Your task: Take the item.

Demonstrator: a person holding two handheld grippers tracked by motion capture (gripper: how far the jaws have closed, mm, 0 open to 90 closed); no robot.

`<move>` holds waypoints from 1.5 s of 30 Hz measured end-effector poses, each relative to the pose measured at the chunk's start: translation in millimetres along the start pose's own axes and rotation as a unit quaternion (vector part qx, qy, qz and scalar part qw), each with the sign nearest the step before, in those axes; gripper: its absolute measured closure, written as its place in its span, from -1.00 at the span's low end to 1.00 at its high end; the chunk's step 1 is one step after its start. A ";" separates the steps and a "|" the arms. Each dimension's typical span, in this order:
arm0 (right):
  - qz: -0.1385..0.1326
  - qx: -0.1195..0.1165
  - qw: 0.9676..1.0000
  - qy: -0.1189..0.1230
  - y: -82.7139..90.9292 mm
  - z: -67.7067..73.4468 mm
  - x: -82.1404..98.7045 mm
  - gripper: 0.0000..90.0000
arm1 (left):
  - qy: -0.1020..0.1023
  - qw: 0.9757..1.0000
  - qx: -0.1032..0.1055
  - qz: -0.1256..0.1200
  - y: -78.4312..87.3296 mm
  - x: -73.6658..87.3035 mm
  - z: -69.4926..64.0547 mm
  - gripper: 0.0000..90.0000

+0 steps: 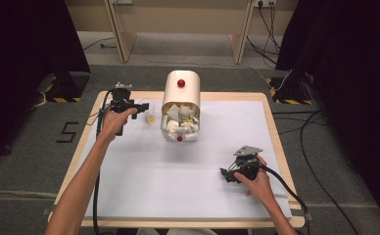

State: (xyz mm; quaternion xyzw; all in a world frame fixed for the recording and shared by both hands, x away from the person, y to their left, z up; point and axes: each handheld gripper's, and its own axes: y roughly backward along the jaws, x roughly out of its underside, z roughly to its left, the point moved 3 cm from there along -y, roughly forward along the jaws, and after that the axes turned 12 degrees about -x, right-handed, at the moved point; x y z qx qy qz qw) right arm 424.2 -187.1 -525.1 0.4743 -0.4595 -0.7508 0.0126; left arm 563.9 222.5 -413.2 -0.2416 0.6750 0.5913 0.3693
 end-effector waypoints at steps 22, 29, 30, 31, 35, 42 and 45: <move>-0.001 0.000 1.000 0.000 -0.2 0.0 0.0 -0.99 | -0.016 1.000 0.014 -0.014 27.5 23.7 -12.1 -0.60; -0.001 0.000 1.000 -0.001 -0.2 0.2 0.1 -0.99 | -0.021 0.999 0.018 -0.017 33.5 35.0 -12.8 -0.60; -0.001 0.000 1.000 -0.001 -0.2 0.2 0.1 -0.99 | -0.021 0.999 0.018 -0.017 33.5 35.0 -12.8 -0.60; -0.001 0.000 1.000 -0.001 -0.2 0.2 0.1 -0.99 | -0.018 1.000 0.019 -0.017 33.7 37.0 -12.6 -0.60; -0.001 0.000 1.000 -0.001 -0.2 0.1 0.1 -0.99 | -0.022 0.999 0.021 -0.014 33.9 42.8 -12.4 -0.60; -0.001 0.000 1.000 -0.001 -0.3 0.2 0.1 -0.99 | -0.020 0.999 0.024 -0.014 33.0 51.9 -11.4 -0.61; -0.001 0.000 1.000 -0.001 -0.3 0.2 0.1 -0.99 | -0.015 0.999 0.024 -0.015 32.9 55.6 -10.0 -0.61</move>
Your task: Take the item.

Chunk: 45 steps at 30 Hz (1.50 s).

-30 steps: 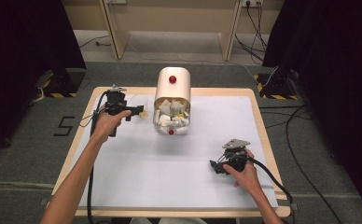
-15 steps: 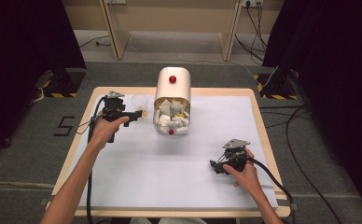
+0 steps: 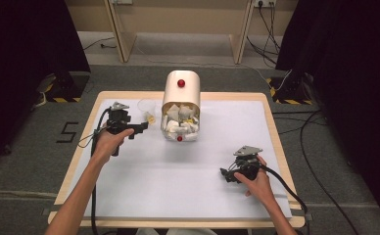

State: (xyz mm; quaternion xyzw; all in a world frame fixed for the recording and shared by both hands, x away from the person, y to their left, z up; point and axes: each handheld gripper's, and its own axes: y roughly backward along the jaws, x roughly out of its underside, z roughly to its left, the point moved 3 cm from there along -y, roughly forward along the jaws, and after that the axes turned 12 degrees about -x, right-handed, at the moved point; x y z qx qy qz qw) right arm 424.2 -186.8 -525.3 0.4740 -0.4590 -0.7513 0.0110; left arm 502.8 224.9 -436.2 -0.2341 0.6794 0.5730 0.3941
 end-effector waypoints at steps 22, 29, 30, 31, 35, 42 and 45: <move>0.000 0.000 1.000 0.000 0.0 0.0 0.0 -0.99 | -0.015 1.000 0.000 0.005 6.4 35.0 -1.9 -0.61; 0.000 0.000 1.000 0.000 0.0 -0.1 0.0 -0.99 | -0.016 1.000 0.006 0.008 8.3 43.0 -4.6 -0.61; 0.000 0.000 1.000 0.000 0.0 0.0 0.0 -0.99 | -0.018 1.000 0.006 0.008 9.0 44.4 -5.1 -0.61; 0.000 0.000 1.000 0.000 0.0 -0.1 0.0 -0.99 | -0.017 1.000 0.008 0.007 9.9 46.5 -5.8 -0.61; 0.000 0.000 1.000 0.000 0.0 -0.1 0.0 -0.99 | -0.015 1.000 0.012 0.008 11.0 51.8 -8.1 -0.61; 0.000 0.000 1.000 0.000 0.0 -0.1 0.0 -0.99 | -0.026 0.999 0.013 0.013 13.0 60.5 -13.4 -0.61; 0.000 0.000 1.000 0.000 0.0 -0.1 0.0 -0.99 | -0.031 0.999 0.015 0.013 14.1 64.8 -15.6 -0.61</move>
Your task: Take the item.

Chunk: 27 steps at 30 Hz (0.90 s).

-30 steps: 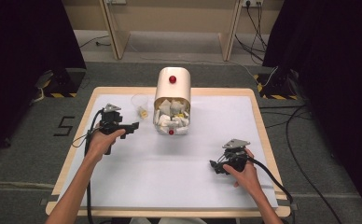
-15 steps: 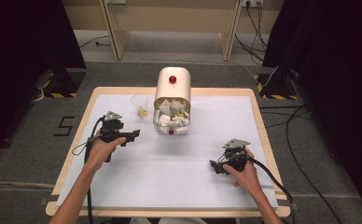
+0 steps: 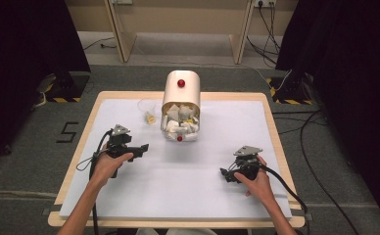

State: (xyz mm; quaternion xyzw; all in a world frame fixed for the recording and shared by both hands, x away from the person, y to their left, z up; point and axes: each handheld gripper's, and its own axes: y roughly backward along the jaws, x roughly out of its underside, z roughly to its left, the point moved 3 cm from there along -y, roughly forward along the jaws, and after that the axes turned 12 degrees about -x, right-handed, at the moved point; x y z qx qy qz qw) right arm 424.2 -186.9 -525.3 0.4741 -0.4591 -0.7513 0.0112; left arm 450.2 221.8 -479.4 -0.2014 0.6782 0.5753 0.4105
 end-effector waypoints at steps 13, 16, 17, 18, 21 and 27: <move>0.000 0.000 1.000 0.000 0.0 0.0 0.0 -0.99 | -0.015 1.000 0.004 0.010 5.4 28.6 -8.8 -0.61; 0.000 0.000 1.000 0.000 0.0 0.0 0.0 -0.99 | -0.013 1.000 0.004 0.011 5.9 33.0 -8.8 -0.61; 0.000 0.000 1.000 0.000 0.0 0.1 0.0 -0.99 | -0.011 1.000 0.001 0.011 6.6 38.0 -8.5 -0.61; 0.000 0.000 1.000 0.000 0.0 0.1 0.0 -0.99 | -0.011 1.000 0.001 0.011 6.6 38.0 -8.5 -0.61; 0.000 0.000 1.000 0.000 0.0 0.0 0.0 -0.99 | -0.014 1.000 -0.003 0.014 7.2 44.7 -8.4 -0.61; 0.000 0.000 1.000 0.000 0.0 0.0 0.0 -0.99 | -0.022 1.000 -0.010 0.014 9.1 51.0 -10.7 -0.61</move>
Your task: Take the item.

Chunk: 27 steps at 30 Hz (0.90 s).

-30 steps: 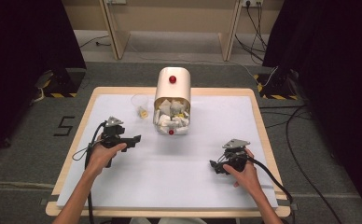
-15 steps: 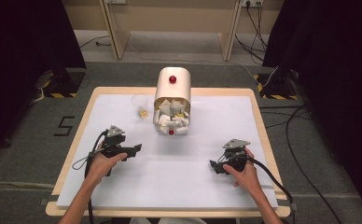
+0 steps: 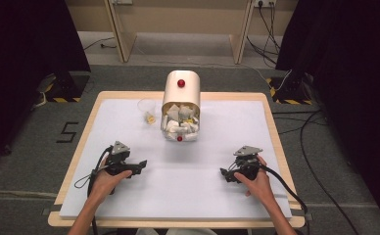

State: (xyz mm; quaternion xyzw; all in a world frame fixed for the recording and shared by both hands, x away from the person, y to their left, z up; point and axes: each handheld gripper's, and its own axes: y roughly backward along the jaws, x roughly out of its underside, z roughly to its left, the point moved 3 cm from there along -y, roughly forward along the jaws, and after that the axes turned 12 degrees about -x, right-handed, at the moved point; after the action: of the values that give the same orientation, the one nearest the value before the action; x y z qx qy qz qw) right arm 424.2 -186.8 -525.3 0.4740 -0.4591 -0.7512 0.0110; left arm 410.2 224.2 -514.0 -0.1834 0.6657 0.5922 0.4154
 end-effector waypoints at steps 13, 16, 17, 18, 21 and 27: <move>0.000 0.000 1.000 0.000 0.0 0.0 0.0 -0.99 | -0.025 1.000 -0.007 -0.007 10.0 17.6 -12.1 -0.61; 0.000 0.000 1.000 0.000 0.0 0.0 0.0 -0.99 | -0.024 1.000 -0.006 -0.014 16.9 22.4 -12.5 -0.61; 0.000 0.000 1.000 0.000 0.0 0.0 0.0 -0.99 | -0.024 1.000 -0.006 -0.014 16.9 22.4 -12.5 -0.61; 0.000 0.000 1.000 0.000 0.0 0.0 0.0 -0.99 | -0.023 1.000 -0.004 -0.016 20.7 25.3 -12.8 -0.61; 0.000 0.000 1.000 0.000 0.0 0.0 0.0 -0.99 | -0.022 1.000 -0.003 -0.019 23.6 27.6 -12.4 -0.61; 0.000 0.000 1.000 0.000 0.0 0.0 0.0 -0.99 | -0.013 1.000 0.002 -0.027 30.8 33.2 -13.1 -0.62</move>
State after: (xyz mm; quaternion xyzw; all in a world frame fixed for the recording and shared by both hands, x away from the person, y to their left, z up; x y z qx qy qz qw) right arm 424.2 -186.8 -525.3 0.4741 -0.4592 -0.7512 0.0111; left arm 363.6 227.2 -520.6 -0.1929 0.6562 0.5820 0.4398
